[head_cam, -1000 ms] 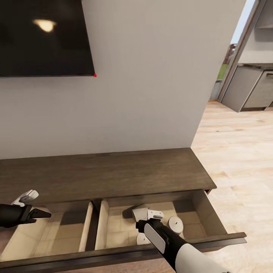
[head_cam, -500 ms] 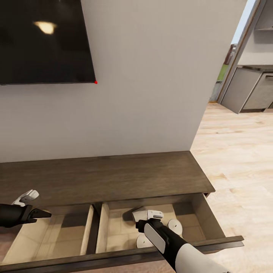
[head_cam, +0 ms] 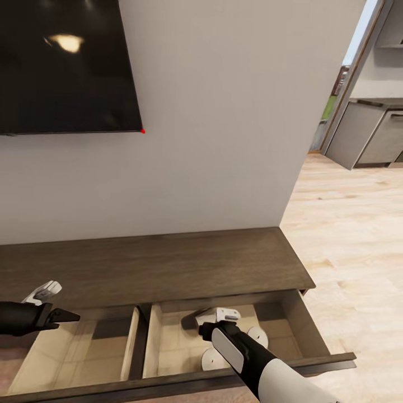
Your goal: Place each of the two pumpkins and all three candles from the living room inside a cabinet in the living room (use any cabinet), then make sure every cabinet is closed, and position the cauldron so it is next to a table in the living room.
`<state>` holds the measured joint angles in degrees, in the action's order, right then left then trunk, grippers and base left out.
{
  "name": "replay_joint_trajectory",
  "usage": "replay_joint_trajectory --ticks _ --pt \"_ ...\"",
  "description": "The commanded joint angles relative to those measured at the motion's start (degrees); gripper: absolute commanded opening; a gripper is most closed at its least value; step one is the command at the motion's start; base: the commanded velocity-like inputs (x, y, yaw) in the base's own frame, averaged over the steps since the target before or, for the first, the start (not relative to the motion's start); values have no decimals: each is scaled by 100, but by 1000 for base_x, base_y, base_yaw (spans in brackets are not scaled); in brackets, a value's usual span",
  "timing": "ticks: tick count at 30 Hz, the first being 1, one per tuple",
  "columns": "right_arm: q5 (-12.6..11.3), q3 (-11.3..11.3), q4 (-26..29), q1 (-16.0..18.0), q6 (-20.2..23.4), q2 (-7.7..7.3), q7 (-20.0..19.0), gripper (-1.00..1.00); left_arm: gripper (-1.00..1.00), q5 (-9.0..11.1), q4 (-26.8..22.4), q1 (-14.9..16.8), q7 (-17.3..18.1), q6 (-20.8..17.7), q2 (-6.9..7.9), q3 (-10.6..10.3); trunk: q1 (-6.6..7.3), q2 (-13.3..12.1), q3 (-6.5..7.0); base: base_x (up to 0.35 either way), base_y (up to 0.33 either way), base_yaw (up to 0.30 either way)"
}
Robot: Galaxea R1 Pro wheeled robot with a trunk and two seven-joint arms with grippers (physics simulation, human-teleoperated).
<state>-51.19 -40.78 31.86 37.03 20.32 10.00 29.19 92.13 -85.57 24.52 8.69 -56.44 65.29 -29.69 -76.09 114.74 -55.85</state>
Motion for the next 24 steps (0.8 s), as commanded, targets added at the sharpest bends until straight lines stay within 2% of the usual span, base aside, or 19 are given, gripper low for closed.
replay_joint_trajectory --ticks 1,5,8,9,11,20,24 --pt "-23 -17 4 6 17 0 38 100 100 -48 7 18 54 0 -25 -19 23 -39 14 0 0 0" --pt "-23 -17 4 6 32 0 41 100 100 -78 18 18 -3 6 -309 30 111 -199 86 0 0 0" --pt "-23 -17 4 6 60 0 37 100 100 -90 18 18 -100 9 -379 33 177 -320 139 0 0 0" --pt "-17 -17 4 6 82 0 35 100 100 -96 21 18 -304 10 -493 44 199 -360 157 0 0 0" --pt "-15 -17 4 6 98 0 34 100 100 -93 22 18 -464 11 -589 47 243 -440 193 0 0 0" --pt "-10 -1 4 6 111 0 39 100 100 -91 15 23 -1079 11 -933 39 441 -801 355 0 0 0" --pt "-6 -3 4 6 114 0 47 100 100 -96 14 26 -1168 17 -1079 37 528 -961 427 0 0 0"
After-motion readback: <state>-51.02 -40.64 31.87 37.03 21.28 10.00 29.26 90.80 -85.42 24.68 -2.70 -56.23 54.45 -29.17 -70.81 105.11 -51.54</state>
